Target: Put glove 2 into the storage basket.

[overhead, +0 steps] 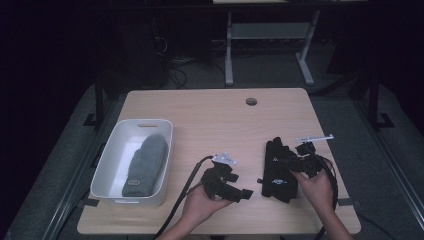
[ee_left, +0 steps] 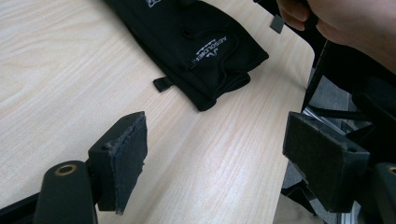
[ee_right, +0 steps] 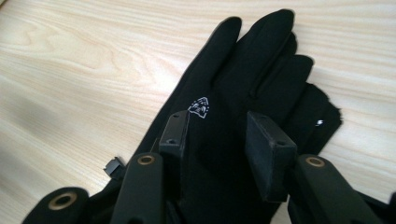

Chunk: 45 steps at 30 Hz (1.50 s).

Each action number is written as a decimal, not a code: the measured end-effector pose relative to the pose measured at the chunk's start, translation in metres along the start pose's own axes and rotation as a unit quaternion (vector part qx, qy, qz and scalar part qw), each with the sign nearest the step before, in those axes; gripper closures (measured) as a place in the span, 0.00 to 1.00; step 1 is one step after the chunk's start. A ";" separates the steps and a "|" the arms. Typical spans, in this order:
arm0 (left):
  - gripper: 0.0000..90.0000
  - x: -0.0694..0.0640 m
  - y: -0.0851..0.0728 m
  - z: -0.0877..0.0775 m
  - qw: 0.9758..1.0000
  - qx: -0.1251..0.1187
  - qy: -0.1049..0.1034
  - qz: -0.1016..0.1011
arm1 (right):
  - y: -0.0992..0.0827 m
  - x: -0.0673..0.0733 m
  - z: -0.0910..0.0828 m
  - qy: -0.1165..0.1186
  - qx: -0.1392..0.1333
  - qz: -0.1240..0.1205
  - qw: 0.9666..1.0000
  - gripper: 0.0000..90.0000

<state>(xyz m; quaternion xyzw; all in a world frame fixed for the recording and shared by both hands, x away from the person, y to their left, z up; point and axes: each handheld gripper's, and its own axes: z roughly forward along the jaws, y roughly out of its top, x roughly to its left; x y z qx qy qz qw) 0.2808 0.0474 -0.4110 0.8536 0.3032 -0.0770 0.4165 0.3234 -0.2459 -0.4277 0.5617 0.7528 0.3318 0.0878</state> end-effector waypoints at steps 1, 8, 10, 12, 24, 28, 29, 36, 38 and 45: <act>0.25 0.001 0.000 0.003 1.000 0.002 0.000 -0.004 | -0.002 -0.002 -0.004 0.003 -0.013 -0.005 1.000 0.66; 0.26 0.002 0.003 0.011 1.000 0.006 -0.002 -0.006 | -0.016 -0.009 -0.017 0.001 -0.005 -0.004 1.000 0.82; 0.26 0.003 0.004 0.014 1.000 0.007 -0.003 -0.012 | -0.022 -0.011 -0.018 0.003 0.001 -0.006 1.000 0.87; 0.26 0.003 0.005 0.018 1.000 0.008 -0.002 -0.015 | -0.027 -0.011 -0.016 0.008 0.006 -0.004 1.000 0.90; 0.27 0.012 0.009 0.036 0.999 0.020 -0.001 -0.037 | -0.042 -0.004 -0.005 0.039 0.014 0.004 0.999 0.92; 0.27 0.015 0.011 0.043 0.999 0.025 -0.002 -0.047 | -0.043 0.002 -0.002 0.054 0.018 -0.002 0.998 0.89; 0.28 0.016 0.013 0.047 0.998 0.026 -0.002 -0.049 | -0.041 0.003 -0.004 0.055 0.011 -0.007 0.998 0.80; 0.34 0.012 0.019 0.057 0.998 0.032 -0.001 -0.051 | -0.031 -0.012 -0.009 0.043 -0.022 0.018 0.999 0.55; 0.33 0.011 0.021 0.061 0.998 0.039 0.009 -0.045 | -0.029 -0.016 -0.009 0.042 -0.024 0.024 0.999 0.53; 0.36 0.014 0.022 0.073 0.997 0.056 0.022 -0.053 | -0.019 -0.037 0.005 0.027 -0.027 0.076 0.996 0.44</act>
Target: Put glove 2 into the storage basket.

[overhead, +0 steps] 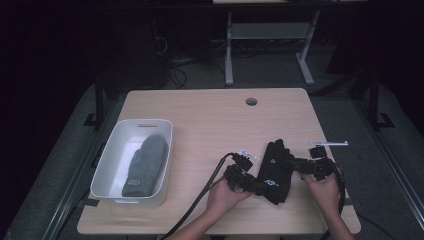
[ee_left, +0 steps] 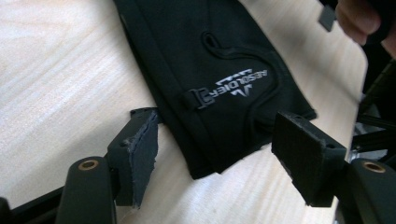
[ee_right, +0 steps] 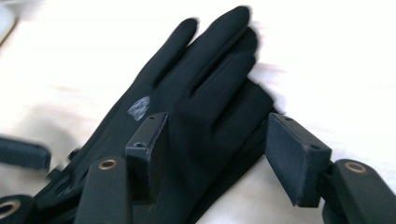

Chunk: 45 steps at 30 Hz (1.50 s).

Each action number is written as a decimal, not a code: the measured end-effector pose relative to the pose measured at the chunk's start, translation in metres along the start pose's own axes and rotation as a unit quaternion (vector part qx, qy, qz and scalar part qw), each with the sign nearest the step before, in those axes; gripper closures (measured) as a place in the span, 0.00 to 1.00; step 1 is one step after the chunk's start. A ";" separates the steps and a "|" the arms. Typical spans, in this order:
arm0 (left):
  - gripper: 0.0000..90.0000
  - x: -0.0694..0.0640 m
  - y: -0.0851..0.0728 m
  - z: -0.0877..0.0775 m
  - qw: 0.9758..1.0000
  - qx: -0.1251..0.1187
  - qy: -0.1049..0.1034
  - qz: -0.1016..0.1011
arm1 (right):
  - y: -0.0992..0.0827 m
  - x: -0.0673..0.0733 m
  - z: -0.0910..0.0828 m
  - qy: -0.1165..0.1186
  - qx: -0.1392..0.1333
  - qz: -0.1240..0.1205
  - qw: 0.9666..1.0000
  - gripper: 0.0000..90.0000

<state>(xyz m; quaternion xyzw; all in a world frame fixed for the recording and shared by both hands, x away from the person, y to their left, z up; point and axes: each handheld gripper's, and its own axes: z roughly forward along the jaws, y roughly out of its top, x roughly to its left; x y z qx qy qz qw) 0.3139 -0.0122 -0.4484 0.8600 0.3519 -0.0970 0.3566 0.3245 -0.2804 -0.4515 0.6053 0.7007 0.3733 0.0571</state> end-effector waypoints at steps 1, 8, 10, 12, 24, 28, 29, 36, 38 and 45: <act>0.37 0.001 0.000 0.003 1.000 0.004 0.001 -0.003 | 0.001 -0.002 0.002 -0.002 -0.003 0.001 1.000 0.44; 0.46 0.002 0.000 0.012 1.000 0.013 0.007 0.007 | 0.008 -0.007 0.013 -0.028 0.007 0.006 1.000 0.42; 0.47 0.001 0.000 0.012 1.000 0.012 0.009 0.008 | 0.008 -0.008 0.014 -0.031 0.006 0.004 0.999 0.42; 0.55 0.001 0.000 0.012 1.000 0.014 0.014 0.012 | 0.007 -0.008 0.016 -0.032 0.012 0.008 0.999 0.43; 0.85 0.008 0.002 0.016 1.000 0.015 -0.002 -0.004 | 0.003 -0.013 0.019 0.014 0.009 0.040 0.999 0.76; 0.88 0.009 0.003 0.015 1.000 0.014 -0.006 -0.001 | 0.004 -0.012 0.015 0.024 0.005 0.041 0.999 0.82; 0.88 0.009 0.003 0.014 1.000 0.013 -0.006 -0.002 | 0.004 -0.012 0.015 0.024 0.005 0.041 0.999 0.82; 0.89 0.010 0.002 0.007 1.000 0.005 -0.015 -0.006 | 0.007 -0.008 0.007 0.041 -0.002 0.038 0.998 0.83; 0.89 0.010 0.002 0.006 1.000 0.004 -0.017 -0.007 | 0.007 -0.008 0.006 0.043 -0.004 0.039 0.998 0.83; 0.89 0.011 0.000 -0.006 1.000 -0.003 -0.016 -0.005 | 0.012 -0.001 0.002 0.063 -0.004 0.044 0.997 0.84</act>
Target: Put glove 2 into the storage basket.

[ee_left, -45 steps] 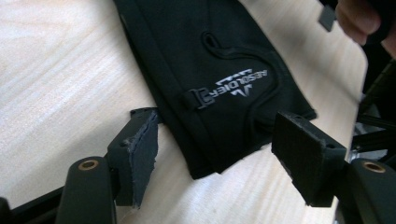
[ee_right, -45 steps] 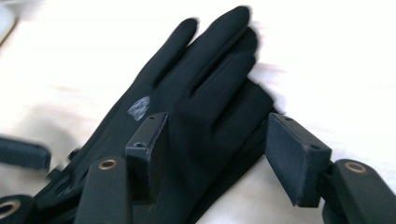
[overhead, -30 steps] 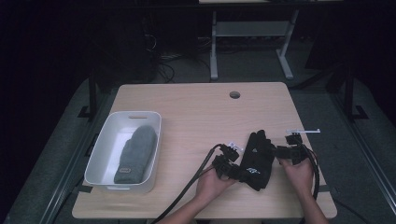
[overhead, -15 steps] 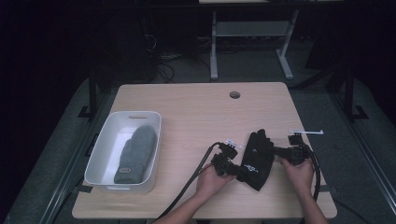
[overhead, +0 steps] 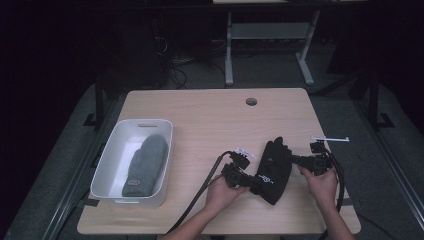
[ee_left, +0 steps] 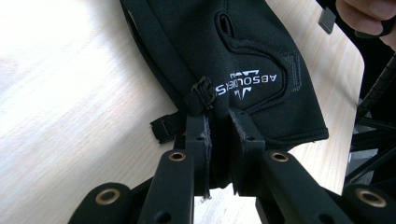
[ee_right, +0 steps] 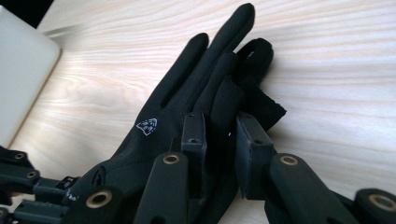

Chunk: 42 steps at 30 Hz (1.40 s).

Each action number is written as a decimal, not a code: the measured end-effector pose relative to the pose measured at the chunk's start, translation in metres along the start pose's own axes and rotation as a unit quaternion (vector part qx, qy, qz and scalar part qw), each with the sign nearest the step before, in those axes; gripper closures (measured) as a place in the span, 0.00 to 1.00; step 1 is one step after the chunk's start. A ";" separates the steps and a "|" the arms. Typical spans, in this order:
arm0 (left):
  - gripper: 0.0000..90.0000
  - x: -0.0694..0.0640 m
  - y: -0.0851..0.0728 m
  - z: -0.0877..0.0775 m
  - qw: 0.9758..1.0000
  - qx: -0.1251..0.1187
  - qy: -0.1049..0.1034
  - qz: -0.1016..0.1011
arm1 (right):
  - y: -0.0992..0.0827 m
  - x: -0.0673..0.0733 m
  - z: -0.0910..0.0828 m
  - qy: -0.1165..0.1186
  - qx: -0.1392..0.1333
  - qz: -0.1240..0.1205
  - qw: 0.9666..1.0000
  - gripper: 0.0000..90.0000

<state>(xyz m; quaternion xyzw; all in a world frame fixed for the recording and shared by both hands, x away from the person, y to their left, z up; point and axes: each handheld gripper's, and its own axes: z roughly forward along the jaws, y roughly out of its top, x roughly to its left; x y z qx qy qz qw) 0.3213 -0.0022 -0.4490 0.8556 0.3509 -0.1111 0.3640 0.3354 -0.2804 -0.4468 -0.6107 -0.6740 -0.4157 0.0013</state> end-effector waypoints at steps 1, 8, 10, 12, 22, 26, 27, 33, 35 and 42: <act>0.89 0.000 0.000 -0.003 1.000 -0.001 -0.001 0.002 | 0.000 0.001 0.000 0.002 -0.001 -0.001 1.000 0.84; 0.89 -0.001 -0.002 -0.017 1.000 -0.009 0.004 0.008 | 0.003 0.010 -0.002 0.020 -0.003 0.001 1.000 0.84; 0.89 -0.002 -0.002 -0.021 1.000 -0.013 0.005 0.010 | 0.005 0.013 -0.004 0.024 -0.005 -0.002 1.000 0.84; 0.89 -0.002 -0.002 -0.025 1.000 -0.017 0.005 0.013 | 0.010 0.020 -0.006 0.028 -0.006 -0.010 1.000 0.84; 0.89 0.001 -0.003 -0.051 0.999 -0.031 0.013 0.017 | 0.024 0.040 -0.007 0.047 -0.002 -0.021 0.999 0.84; 0.89 0.003 -0.003 -0.058 0.999 -0.036 0.016 0.016 | 0.029 0.046 -0.006 0.055 -0.003 -0.019 0.998 0.84; 0.89 0.003 -0.002 -0.061 0.999 -0.039 0.017 0.016 | 0.032 0.049 -0.006 0.056 -0.004 -0.021 0.998 0.84; 0.89 0.006 -0.002 -0.076 0.998 -0.050 0.020 0.017 | 0.039 0.059 -0.006 0.065 -0.007 -0.026 0.998 0.84; 0.89 0.006 -0.002 -0.080 0.998 -0.052 0.019 0.017 | 0.042 0.062 -0.006 0.067 -0.008 -0.028 0.997 0.84; 0.89 0.009 -0.002 -0.094 0.998 -0.061 0.024 0.017 | 0.050 0.073 -0.001 0.080 -0.007 -0.030 0.996 0.84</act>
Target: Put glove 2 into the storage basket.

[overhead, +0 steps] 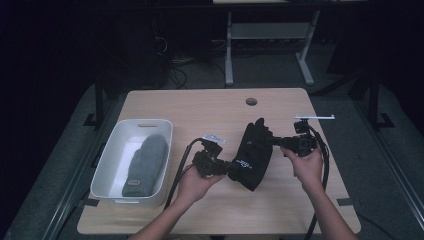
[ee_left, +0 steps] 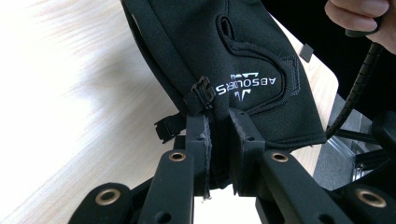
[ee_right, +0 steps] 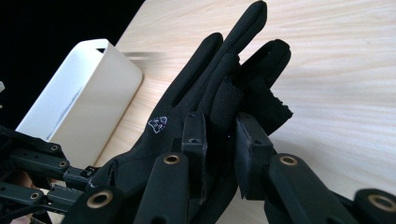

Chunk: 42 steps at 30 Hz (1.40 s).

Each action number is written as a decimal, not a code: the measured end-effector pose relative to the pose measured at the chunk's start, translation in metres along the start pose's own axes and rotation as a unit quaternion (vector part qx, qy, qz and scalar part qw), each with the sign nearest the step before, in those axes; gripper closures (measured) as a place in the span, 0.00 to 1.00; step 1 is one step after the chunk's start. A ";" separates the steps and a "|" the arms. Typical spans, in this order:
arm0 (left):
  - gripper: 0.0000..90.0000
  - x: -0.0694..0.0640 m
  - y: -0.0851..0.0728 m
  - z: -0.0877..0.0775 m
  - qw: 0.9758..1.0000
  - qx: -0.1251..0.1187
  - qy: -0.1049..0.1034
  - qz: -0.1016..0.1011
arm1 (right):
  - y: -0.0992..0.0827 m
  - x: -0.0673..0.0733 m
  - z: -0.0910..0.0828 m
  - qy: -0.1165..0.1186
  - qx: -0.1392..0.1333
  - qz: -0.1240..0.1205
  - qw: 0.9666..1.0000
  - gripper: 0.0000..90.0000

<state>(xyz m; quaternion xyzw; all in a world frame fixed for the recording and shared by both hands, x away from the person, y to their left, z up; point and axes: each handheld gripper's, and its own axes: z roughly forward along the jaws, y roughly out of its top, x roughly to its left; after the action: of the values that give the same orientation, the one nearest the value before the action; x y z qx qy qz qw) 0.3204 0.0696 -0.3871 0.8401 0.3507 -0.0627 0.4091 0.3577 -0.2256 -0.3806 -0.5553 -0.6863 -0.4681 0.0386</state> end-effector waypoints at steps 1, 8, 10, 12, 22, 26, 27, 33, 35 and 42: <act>0.89 0.001 0.000 -0.003 1.000 -0.003 0.002 0.000 | 0.001 0.001 0.001 0.002 -0.002 0.001 1.000 0.84; 0.89 0.001 -0.001 -0.012 1.000 -0.006 0.003 -0.001 | 0.006 0.008 0.005 0.009 0.000 -0.001 1.000 0.84; 0.89 0.002 0.000 -0.016 1.000 -0.008 0.004 0.000 | 0.009 0.010 0.005 0.014 0.001 -0.004 1.000 0.84; 0.89 0.002 0.000 -0.019 1.000 -0.011 0.003 0.000 | 0.010 0.012 0.006 0.016 0.000 -0.006 1.000 0.84; 0.89 0.006 0.001 -0.030 1.000 -0.017 0.011 0.001 | 0.018 0.021 0.009 0.027 -0.001 -0.008 1.000 0.84; 0.89 0.008 0.000 -0.036 1.000 -0.020 0.014 0.001 | 0.022 0.026 0.012 0.033 -0.002 -0.010 0.999 0.84; 0.89 0.009 0.000 -0.039 1.000 -0.022 0.014 0.001 | 0.023 0.028 0.014 0.037 0.000 -0.009 0.999 0.84; 0.89 0.011 -0.001 -0.047 0.999 -0.027 0.017 0.000 | 0.027 0.034 0.018 0.041 0.001 -0.012 0.999 0.84; 0.89 0.012 -0.001 -0.051 0.999 -0.030 0.018 0.000 | 0.029 0.037 0.019 0.043 0.001 -0.013 0.999 0.84; 0.89 0.014 -0.002 -0.060 0.999 -0.036 0.021 -0.001 | 0.034 0.044 0.023 0.051 0.003 -0.014 0.999 0.84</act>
<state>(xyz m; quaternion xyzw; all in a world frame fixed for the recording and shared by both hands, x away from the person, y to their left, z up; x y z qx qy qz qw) 0.3185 0.1215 -0.3546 0.8255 0.3620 -0.0325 0.4317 0.3787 -0.1797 -0.3479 -0.5213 -0.6921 -0.4944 0.0685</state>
